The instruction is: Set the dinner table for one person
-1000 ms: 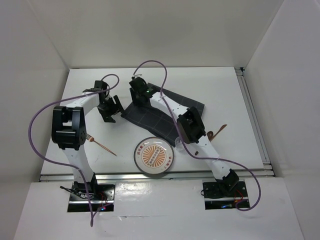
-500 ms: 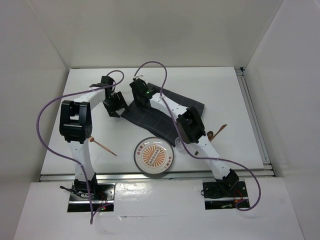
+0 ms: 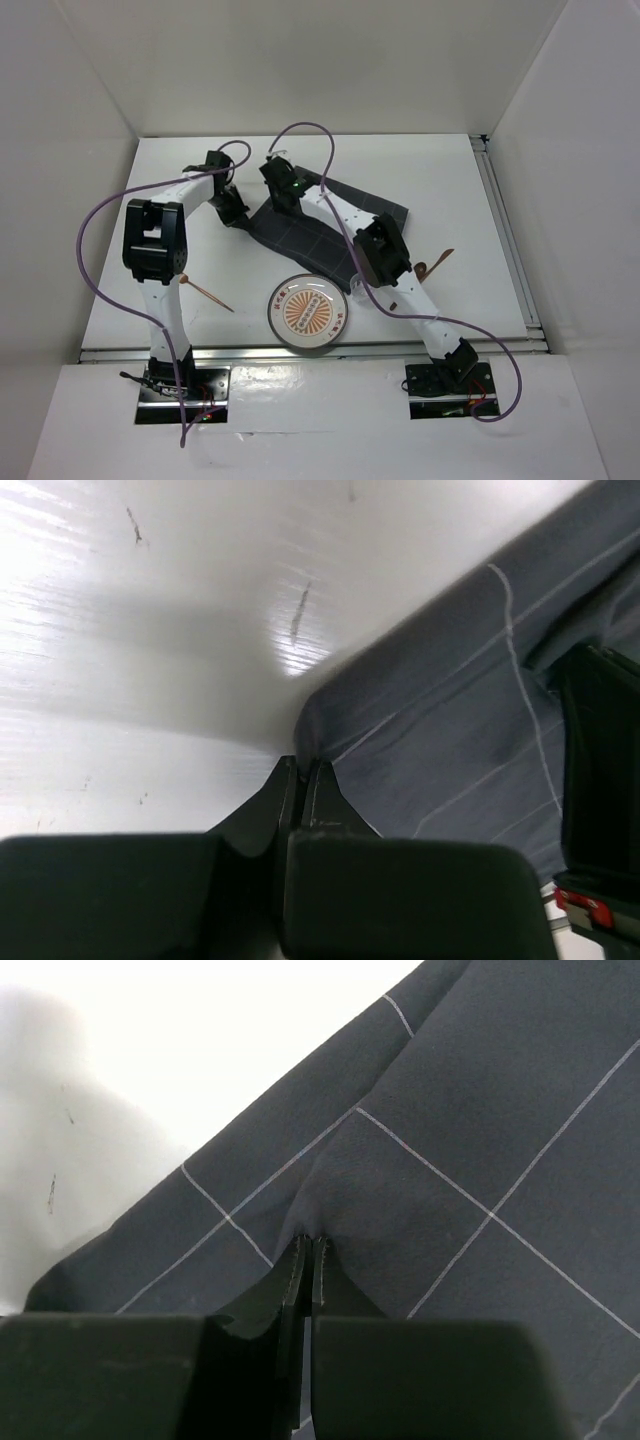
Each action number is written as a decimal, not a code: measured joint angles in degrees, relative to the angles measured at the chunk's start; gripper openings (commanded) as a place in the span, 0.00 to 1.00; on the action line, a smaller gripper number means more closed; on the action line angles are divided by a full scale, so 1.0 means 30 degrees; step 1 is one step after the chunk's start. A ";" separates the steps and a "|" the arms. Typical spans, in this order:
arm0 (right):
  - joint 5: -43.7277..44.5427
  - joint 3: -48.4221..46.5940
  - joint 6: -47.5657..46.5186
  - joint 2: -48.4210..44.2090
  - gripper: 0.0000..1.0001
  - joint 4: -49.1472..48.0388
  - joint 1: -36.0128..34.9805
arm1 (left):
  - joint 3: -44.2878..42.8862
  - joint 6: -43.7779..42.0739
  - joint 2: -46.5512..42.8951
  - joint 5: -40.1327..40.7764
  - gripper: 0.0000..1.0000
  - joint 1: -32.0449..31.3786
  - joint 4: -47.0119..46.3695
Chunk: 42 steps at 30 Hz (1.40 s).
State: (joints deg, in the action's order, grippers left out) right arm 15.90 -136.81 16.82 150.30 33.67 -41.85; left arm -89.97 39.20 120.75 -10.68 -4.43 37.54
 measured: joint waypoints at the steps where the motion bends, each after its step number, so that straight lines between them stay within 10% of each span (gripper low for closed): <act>1: -0.0007 0.0007 0.0000 -0.0029 0.00 0.0015 0.0036 | -0.0211 -0.0007 0.0000 0.0000 0.00 0.0000 0.0182; 24: -0.2674 0.7067 0.0590 -1.2240 0.00 -0.0138 0.2863 | -0.4707 -0.1355 -0.1887 0.0474 0.00 0.0270 0.2914; 42: -0.3905 0.9173 -0.0641 -2.2316 0.00 -0.0015 0.7431 | -0.8291 -0.1683 -0.8881 0.1115 0.00 0.0809 0.3636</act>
State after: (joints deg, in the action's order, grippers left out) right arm 4.19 -109.30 14.90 83.35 33.63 -19.55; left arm -114.85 34.15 94.11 -7.33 -2.00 48.45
